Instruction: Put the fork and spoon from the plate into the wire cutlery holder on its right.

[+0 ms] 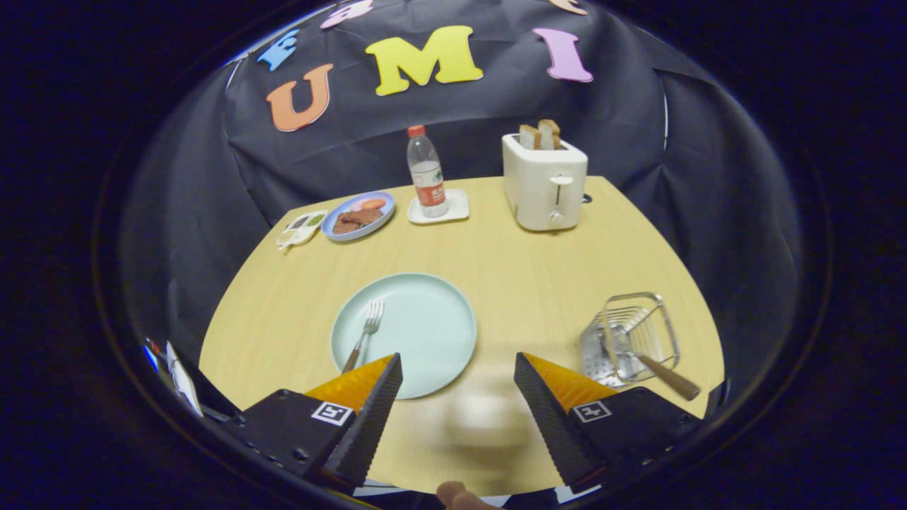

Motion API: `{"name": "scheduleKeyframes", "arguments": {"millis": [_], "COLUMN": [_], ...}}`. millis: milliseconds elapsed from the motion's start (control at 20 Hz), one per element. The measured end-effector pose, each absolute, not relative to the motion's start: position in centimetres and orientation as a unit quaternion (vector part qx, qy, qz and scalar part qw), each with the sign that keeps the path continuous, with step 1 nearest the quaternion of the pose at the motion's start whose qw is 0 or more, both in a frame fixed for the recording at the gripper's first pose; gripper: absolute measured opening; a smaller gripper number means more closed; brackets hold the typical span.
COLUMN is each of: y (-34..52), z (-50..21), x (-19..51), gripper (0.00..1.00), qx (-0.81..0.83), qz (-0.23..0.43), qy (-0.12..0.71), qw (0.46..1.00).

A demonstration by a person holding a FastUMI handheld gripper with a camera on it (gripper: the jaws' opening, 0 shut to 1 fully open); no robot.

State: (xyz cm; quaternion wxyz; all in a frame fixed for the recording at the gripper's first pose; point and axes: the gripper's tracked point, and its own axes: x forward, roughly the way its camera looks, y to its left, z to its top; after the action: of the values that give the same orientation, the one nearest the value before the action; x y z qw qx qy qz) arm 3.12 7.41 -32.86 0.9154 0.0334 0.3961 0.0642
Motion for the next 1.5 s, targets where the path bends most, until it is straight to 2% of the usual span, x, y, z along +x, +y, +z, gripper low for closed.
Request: {"name": "scheduleKeyframes", "arguments": {"millis": [400,500,550,600,650,850,1000,1150,1500], "y": [16.4,17.7,18.4,18.8,19.1,19.9,19.3,18.3,15.1], "z": [-37.7,-38.6,-39.0,-39.6,-40.1,-41.0,-41.1,-40.6,-35.9], "x": [4.2,5.1,5.5,5.7,5.8,5.2,4.7,4.7,3.0], "gripper": [0.96,0.87,0.76,0.71,0.57,0.26,0.11,0.06,0.05], "qx": [0.070,0.070,0.070,0.064,0.060,0.056,0.051,0.030,-0.003], "qz": [0.066,0.060,0.062,0.060,0.060,0.070,0.072,0.072,0.105], "qy": [0.424,0.423,0.422,0.424,0.429,0.444,0.459,0.463,0.445], "qw": [0.900,0.901,0.902,0.901,0.899,0.892,0.884,0.883,0.889]}}
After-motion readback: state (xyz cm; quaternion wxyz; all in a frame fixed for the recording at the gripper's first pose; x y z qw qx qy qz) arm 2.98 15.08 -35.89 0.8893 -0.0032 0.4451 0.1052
